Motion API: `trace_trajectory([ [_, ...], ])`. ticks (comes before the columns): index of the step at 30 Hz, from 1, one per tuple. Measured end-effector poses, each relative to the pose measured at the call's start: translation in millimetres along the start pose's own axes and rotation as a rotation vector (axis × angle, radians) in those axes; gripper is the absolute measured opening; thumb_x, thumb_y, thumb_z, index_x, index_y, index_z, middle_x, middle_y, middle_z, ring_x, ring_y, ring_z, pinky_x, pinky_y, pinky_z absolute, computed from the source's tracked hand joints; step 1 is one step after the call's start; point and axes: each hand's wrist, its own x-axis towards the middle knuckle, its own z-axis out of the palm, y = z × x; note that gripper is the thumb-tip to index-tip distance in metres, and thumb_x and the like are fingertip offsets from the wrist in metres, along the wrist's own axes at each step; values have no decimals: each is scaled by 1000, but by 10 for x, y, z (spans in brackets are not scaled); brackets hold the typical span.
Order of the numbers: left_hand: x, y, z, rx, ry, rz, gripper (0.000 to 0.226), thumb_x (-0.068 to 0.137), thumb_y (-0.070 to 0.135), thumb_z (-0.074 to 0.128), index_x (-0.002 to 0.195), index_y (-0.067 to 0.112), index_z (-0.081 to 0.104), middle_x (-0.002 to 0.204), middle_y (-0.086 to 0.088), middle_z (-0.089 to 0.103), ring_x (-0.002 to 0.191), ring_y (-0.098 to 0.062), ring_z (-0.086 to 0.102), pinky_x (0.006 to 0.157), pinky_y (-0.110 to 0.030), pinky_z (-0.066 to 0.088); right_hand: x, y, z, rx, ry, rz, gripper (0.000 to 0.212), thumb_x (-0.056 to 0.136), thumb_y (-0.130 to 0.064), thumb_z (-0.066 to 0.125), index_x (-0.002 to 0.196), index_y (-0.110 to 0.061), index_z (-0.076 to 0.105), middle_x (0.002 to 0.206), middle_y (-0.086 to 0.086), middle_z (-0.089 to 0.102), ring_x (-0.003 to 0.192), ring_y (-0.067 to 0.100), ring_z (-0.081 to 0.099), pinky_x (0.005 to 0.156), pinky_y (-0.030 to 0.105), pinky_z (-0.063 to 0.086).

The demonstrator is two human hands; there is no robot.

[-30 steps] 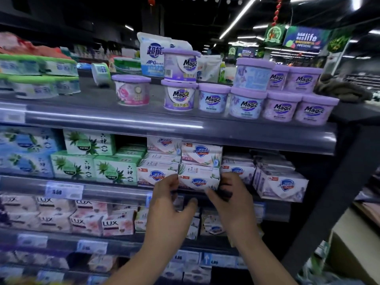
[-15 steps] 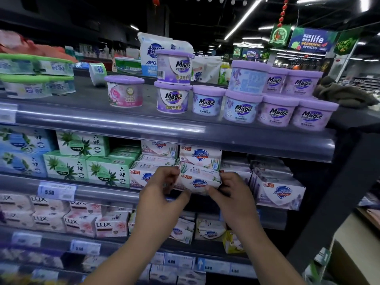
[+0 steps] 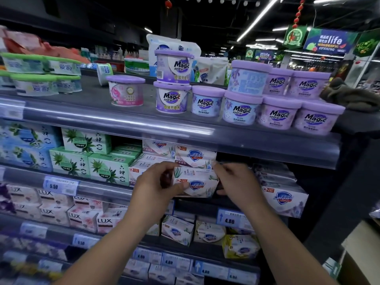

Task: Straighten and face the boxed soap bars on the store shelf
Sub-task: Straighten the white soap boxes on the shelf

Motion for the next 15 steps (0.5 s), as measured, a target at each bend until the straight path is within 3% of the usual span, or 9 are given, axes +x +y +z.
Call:
trace_trajectory([
  [4, -20, 8, -108, -69, -55, -51, 42, 74, 25, 89, 110, 32, 67, 82, -1, 59, 73, -11, 60, 61, -10, 47, 152, -16, 6, -84, 55, -40, 55, 97, -47, 62, 83, 5, 72, 83, 21, 77, 78, 35, 74, 77, 56, 61],
  [10, -139, 23, -283, -109, -56, -68, 45, 62, 45, 84, 103, 32, 72, 74, 4, 61, 68, 2, 62, 61, -10, 47, -23, 34, -60, -68, 76, -49, 45, 96, -56, 58, 83, -19, 79, 79, 0, 80, 76, 22, 77, 79, 52, 63],
  [12, -180, 18, -347, -132, -44, -81, 44, 59, 50, 83, 100, 37, 71, 69, 7, 65, 67, 3, 64, 60, -9, 47, -227, 73, -103, 30, 51, -96, 45, 88, -70, 53, 89, -33, 78, 86, -10, 80, 82, 12, 77, 81, 46, 63],
  [15, -225, 29, -404, -207, -24, -95, 41, 60, 50, 83, 97, 34, 73, 67, 19, 69, 63, 3, 65, 57, -9, 48, -508, 51, -79, 154, -182, -163, 33, 82, -73, 62, 98, -47, 74, 102, -21, 78, 96, -2, 73, 81, 21, 58],
])
